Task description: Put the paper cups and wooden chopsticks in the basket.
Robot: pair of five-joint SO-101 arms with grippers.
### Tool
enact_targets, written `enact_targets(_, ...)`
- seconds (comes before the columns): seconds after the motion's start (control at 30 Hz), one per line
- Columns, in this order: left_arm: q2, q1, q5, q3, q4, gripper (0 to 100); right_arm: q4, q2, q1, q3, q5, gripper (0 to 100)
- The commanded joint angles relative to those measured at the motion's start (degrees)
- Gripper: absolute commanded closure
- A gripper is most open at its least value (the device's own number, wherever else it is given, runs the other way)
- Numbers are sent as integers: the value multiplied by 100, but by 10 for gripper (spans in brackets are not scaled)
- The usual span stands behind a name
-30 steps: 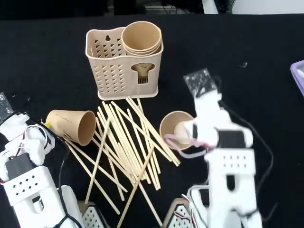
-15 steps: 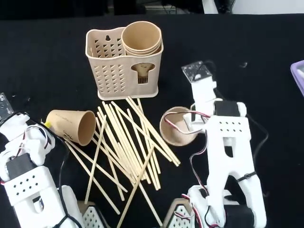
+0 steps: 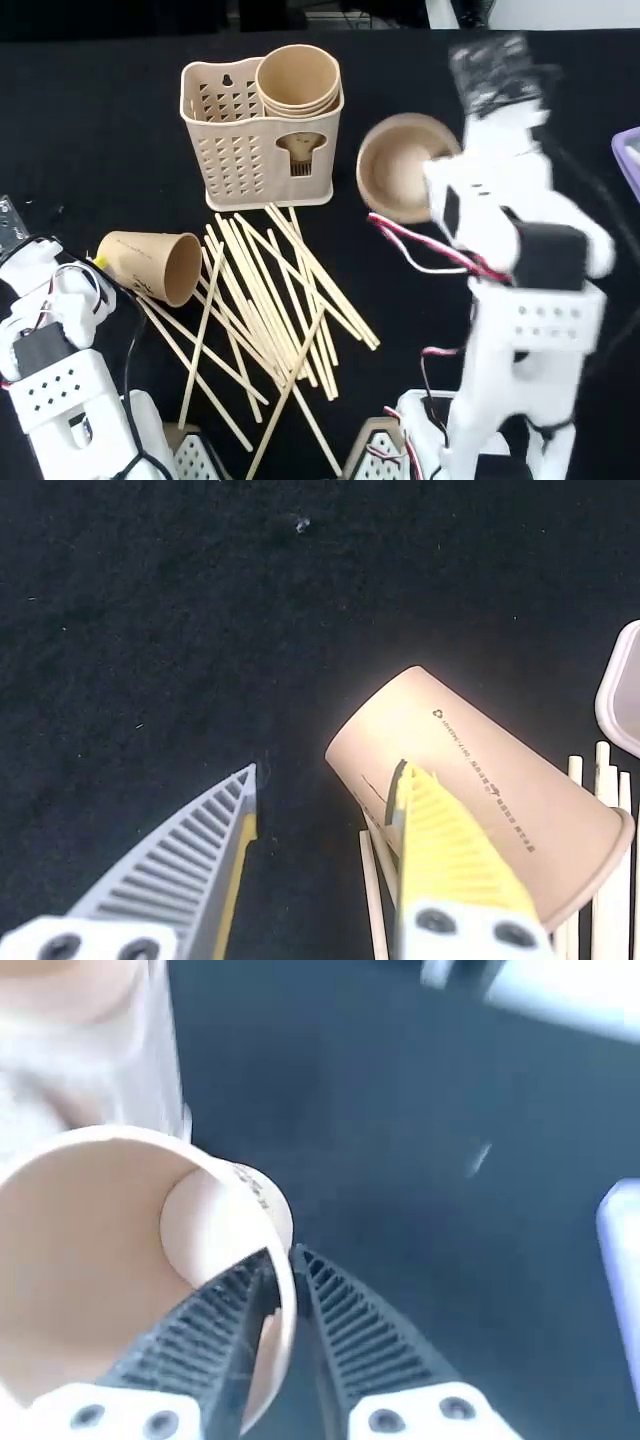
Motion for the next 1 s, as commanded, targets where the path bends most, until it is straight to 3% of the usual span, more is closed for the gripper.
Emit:
enact_targets(0.0, -70, -13, 70, -66, -88, 776, 18, 338, -712, -1209, -431, 988)
enact_targets(0.13, -70, -13, 70, -57, -88, 776, -642, 892, -1459, -1895, -721, 988)
enact_targets(0.3, -70, -22, 70, -57, -88, 776, -1574, 1727, -1767, -2132, -1081, 988)
enact_targets(0.6, -70, -22, 70, -66, -70, 776, -1820, 2879, -1741, -2132, -1081, 988)
enact_targets(0.97, -70, -22, 70, -57, -79, 776, -1943, 3178, -1723, -2132, -1037, 987)
